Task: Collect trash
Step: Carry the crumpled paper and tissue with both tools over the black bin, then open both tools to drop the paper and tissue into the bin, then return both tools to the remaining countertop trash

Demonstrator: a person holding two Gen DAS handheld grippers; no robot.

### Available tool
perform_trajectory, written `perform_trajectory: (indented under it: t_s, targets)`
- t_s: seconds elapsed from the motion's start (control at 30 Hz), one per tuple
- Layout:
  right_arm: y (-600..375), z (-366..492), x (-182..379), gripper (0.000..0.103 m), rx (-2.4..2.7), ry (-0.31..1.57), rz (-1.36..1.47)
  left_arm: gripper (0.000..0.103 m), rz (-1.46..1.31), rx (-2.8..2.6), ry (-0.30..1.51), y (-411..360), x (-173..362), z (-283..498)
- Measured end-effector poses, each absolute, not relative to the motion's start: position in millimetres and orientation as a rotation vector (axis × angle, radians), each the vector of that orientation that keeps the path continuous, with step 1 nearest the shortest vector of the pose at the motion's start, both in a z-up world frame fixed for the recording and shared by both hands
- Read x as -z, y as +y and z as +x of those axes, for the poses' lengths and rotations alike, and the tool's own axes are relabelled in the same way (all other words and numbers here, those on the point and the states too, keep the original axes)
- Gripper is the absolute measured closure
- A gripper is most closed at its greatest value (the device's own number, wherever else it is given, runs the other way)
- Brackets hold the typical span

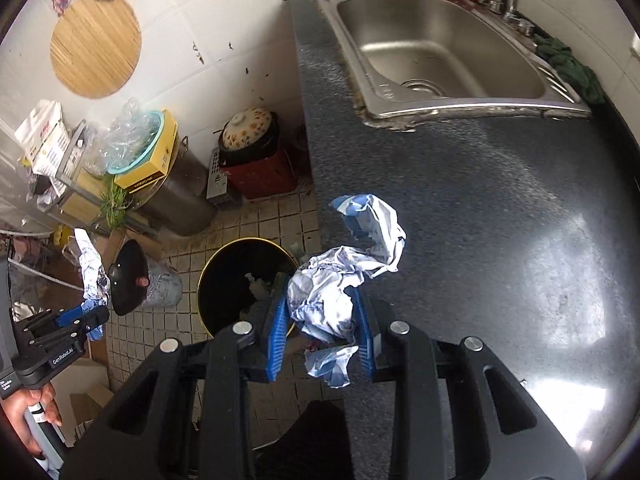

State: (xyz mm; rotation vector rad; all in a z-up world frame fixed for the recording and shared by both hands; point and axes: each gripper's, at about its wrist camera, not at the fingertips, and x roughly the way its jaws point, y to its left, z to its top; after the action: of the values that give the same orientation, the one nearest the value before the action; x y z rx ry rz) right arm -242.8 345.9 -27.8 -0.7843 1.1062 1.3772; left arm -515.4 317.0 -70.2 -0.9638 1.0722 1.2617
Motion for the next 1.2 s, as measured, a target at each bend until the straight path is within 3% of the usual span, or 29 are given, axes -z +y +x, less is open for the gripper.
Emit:
perform_trajectory:
  t_s: [0.47,0.63,0.67,0.7,0.73,0.8,0.9,1.03,1.2]
  targets:
    - [396.8,-336.8,92.9,0.073,-1.499,1.203,-0.971,0.072,-1.058,-1.245,1.139,332.5,129.6,-532.5]
    - [410.4,-352.0,115.6,0.07,-1.538,1.325,-0.982,0.07,-1.101,-1.188,1.14,339.6,150.9,-528.8]
    - [412.4,-353.8,115.9,0.068,-1.547,1.329,-0.977,0.067,-1.103,-1.182,1.14,340.4,152.9,-527.3]
    - [413.2,-354.7,114.0,0.057,-1.552,1.328,-0.964,0.055,-1.1,-1.178,1.139,340.7,152.9,-526.4]
    - [413.8,-354.8,110.4,0.043,-1.557,1.327,-0.943,0.037,-1.092,-1.184,1.136,341.1,150.9,-526.6]
    - [414.1,-352.5,100.7,0.033,-1.574,1.321,-0.899,0.018,-1.063,-1.217,1.122,342.0,143.7,-525.9]
    - [417.5,-347.6,80.4,0.019,-1.607,1.307,-0.86,0.012,-1.035,-1.236,1.104,346.2,129.2,-522.8]
    - [407.9,-319.8,33.8,0.007,-1.641,1.251,-0.724,0.007,-0.98,-1.248,1.093,352.0,104.5,-505.9]
    - [335.8,-223.5,-29.0,0.007,-1.489,1.057,-0.545,0.007,-0.886,-1.155,1.052,359.9,72.2,-447.0]
